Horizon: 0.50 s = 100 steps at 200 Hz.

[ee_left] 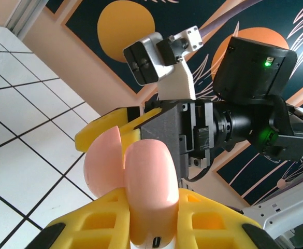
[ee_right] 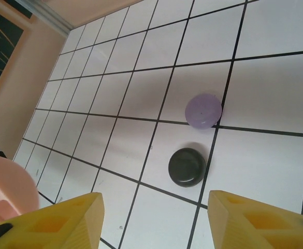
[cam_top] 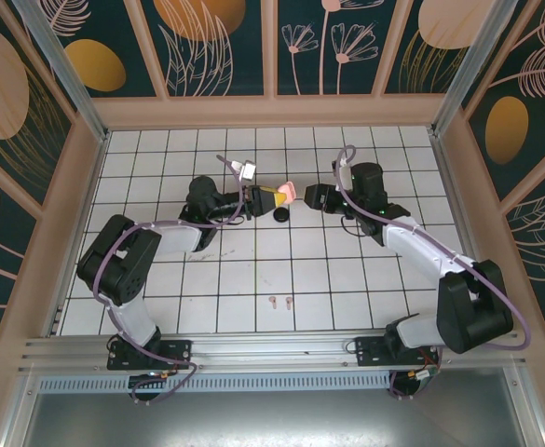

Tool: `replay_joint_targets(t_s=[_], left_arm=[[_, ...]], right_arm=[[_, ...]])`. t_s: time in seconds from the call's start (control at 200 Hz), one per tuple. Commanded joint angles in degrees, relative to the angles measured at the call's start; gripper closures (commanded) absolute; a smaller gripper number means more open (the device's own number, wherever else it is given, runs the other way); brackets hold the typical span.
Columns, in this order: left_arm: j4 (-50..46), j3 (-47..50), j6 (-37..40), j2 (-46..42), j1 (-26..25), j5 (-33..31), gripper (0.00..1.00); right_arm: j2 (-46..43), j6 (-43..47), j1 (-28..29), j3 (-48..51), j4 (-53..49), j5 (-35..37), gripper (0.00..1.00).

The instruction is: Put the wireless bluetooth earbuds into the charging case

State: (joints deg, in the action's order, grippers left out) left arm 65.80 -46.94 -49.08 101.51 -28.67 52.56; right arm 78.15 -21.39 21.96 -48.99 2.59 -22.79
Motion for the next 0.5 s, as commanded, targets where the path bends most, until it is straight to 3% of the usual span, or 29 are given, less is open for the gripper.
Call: replay_joint_targets(t_s=[0.0,0.235,0.495], left_arm=[[1.71,-0.13,1.53,-1.11,-0.16,1.4,1.0],[1.79,-0.65,1.17,-0.82,-0.16,2.85,1.0],[1.9,-0.82,0.9,-1.13,-0.16,3.1,1.0]], right_arm=[[-3.02,0.15,-0.13,0.47,0.14,-1.42,0.44],[-5.75,2.52,-0.56,1.18,1.9,-14.3,0.44],[-4.35,1.01,-0.51,0.92,4.32,-17.46,0.51]])
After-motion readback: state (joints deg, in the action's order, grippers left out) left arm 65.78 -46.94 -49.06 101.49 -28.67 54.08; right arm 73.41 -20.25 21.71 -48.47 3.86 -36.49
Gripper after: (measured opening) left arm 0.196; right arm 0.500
